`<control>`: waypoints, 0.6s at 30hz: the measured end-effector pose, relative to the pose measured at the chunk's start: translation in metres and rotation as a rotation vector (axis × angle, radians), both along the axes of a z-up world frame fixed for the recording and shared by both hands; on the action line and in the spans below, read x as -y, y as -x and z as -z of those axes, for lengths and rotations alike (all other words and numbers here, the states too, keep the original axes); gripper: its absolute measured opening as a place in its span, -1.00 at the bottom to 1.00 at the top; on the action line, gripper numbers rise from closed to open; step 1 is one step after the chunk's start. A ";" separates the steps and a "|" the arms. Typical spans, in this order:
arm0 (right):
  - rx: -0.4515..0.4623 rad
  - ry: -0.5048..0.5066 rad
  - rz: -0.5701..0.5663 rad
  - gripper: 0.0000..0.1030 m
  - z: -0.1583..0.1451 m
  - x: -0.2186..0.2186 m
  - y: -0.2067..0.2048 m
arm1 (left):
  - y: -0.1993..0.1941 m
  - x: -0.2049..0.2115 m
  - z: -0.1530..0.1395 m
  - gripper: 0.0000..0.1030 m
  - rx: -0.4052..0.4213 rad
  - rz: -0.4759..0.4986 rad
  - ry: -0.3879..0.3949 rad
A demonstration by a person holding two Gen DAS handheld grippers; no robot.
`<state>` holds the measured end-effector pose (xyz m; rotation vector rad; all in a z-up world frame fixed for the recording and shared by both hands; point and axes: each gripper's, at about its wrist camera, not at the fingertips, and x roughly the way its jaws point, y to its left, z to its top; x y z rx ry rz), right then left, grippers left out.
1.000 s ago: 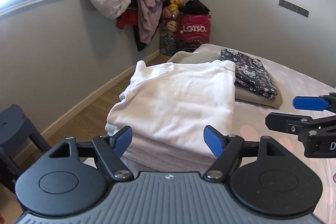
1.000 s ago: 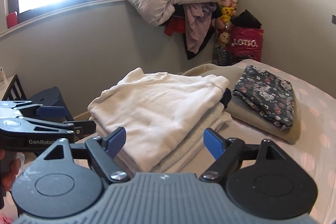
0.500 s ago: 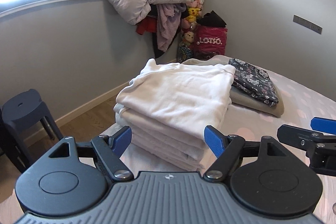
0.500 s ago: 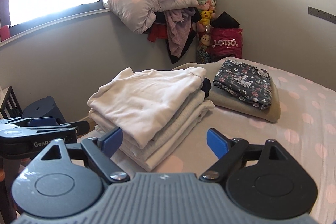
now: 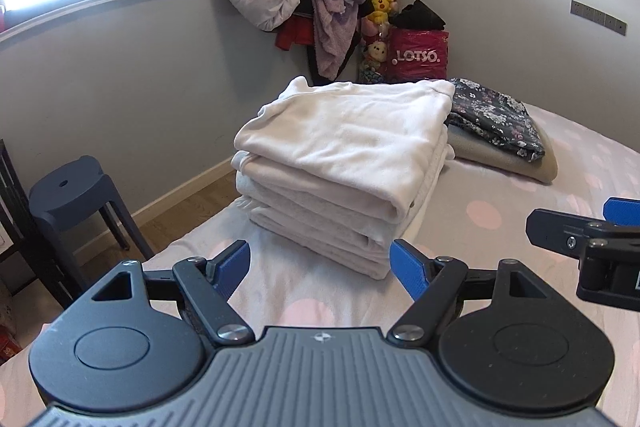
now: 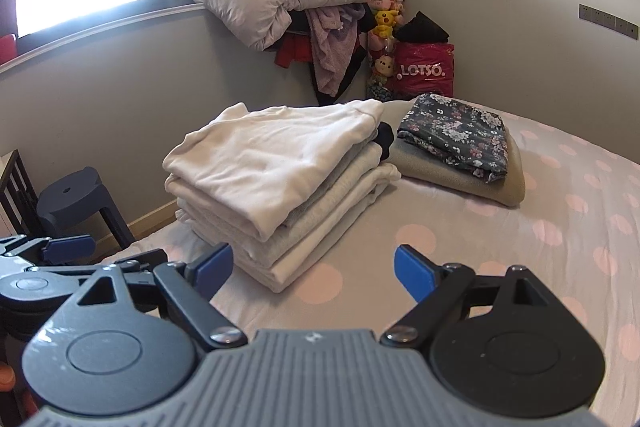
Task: Fold clothes
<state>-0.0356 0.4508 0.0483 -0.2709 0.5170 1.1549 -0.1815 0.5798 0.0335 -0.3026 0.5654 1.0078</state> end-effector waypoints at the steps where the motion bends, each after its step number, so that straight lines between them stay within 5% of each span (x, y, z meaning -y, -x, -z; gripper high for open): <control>1: 0.000 0.003 0.002 0.73 0.001 0.001 0.000 | 0.000 0.000 0.000 0.48 0.001 0.002 0.004; 18: -0.031 0.059 0.007 0.74 0.017 0.007 -0.004 | -0.009 0.003 0.010 0.48 -0.029 0.018 0.054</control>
